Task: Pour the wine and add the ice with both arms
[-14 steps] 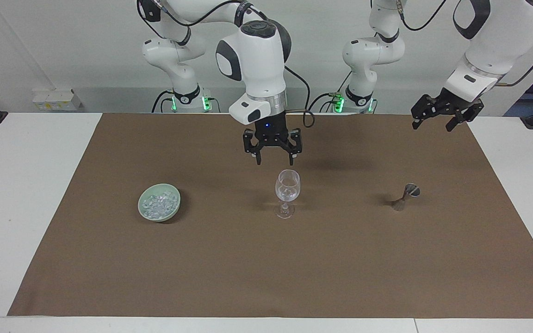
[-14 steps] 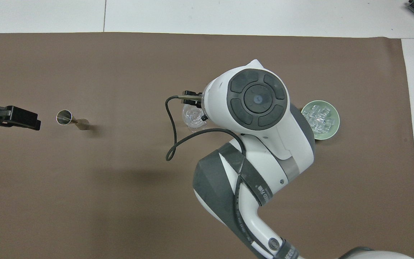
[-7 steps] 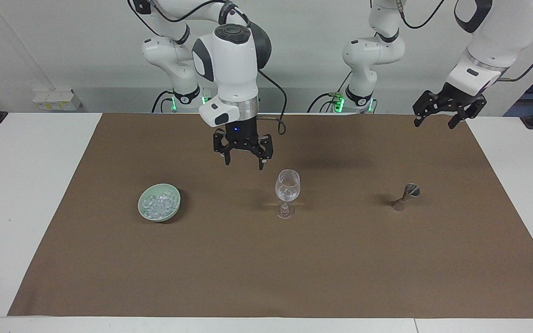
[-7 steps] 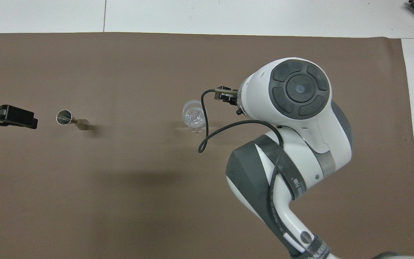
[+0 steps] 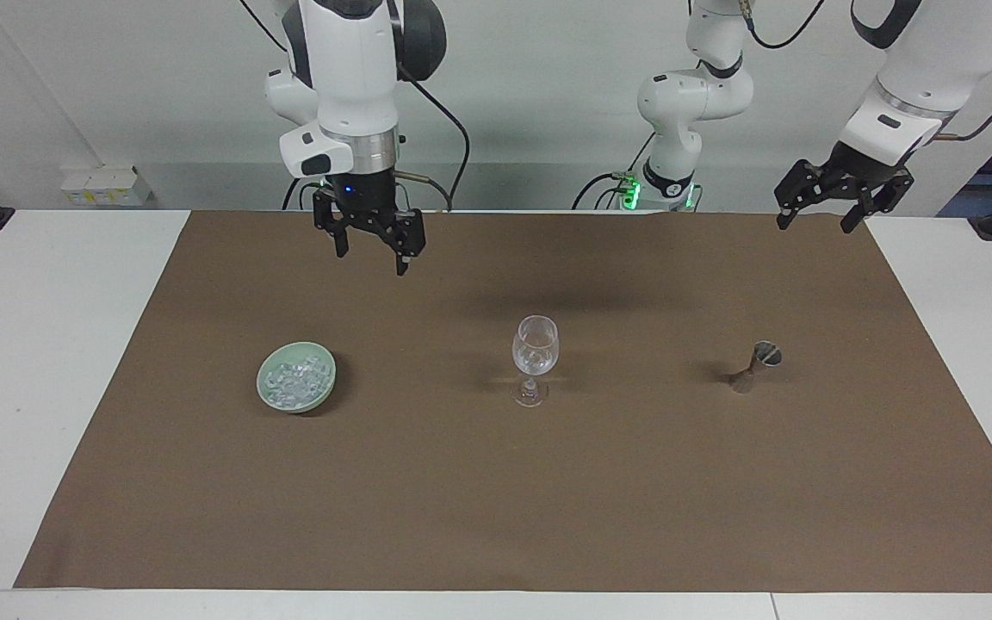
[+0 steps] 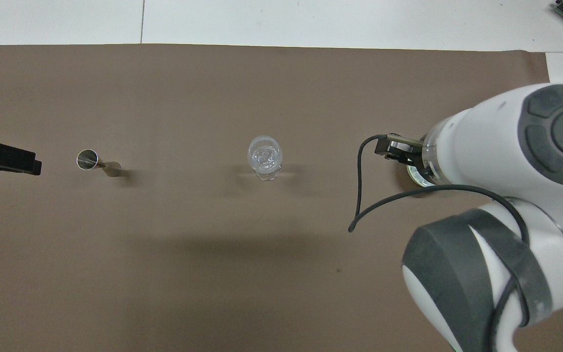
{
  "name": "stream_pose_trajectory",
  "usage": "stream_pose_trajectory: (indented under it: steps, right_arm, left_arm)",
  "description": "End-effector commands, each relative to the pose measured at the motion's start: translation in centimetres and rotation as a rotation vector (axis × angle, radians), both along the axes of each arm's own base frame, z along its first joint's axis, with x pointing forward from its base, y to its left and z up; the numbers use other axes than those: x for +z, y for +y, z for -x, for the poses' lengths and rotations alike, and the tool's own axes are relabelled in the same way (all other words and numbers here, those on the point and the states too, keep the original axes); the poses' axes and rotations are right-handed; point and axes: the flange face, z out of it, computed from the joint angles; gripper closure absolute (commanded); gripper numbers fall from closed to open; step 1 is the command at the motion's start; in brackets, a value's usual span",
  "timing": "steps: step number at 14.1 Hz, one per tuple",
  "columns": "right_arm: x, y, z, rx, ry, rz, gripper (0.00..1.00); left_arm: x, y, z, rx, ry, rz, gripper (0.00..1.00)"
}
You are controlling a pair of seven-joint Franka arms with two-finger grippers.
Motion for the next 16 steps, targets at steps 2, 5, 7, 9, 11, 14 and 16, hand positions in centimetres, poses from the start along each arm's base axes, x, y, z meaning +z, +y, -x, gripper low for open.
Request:
stream_pose_trajectory:
  steps: [2,5,7,9,11,14,16]
  right_arm:
    - [0.8,-3.8,1.9,0.075,0.034,-0.033,0.0]
    - [3.5,-6.4,1.1,0.109,0.034,-0.031,0.0]
    - [4.6,-8.0,-0.1,0.189,0.069,-0.026,0.0]
    - [5.1,-9.3,-0.9,0.196,0.104,-0.053,0.0]
    - [5.5,-9.5,-1.2,0.188,0.102,-0.085,0.0]
    - [5.0,-11.1,-2.0,0.162,0.109,-0.098,0.0]
    - [5.1,-11.5,-2.1,0.161,0.105,-0.119,0.0]
  left_arm:
    - [0.6,0.1,0.4,0.005,-0.009,0.007,0.0]
    - [0.6,0.2,0.4,0.007,-0.009,0.007,0.0]
    - [0.7,0.2,0.4,0.007,-0.011,0.007,0.0]
    - [0.7,0.2,0.4,0.007,-0.011,0.007,0.0]
    - [0.7,0.2,0.4,0.007,-0.011,0.007,0.0]
    - [0.7,0.2,0.4,0.007,-0.011,0.007,0.0]
    - [0.7,0.2,0.4,0.007,-0.011,0.007,0.0]
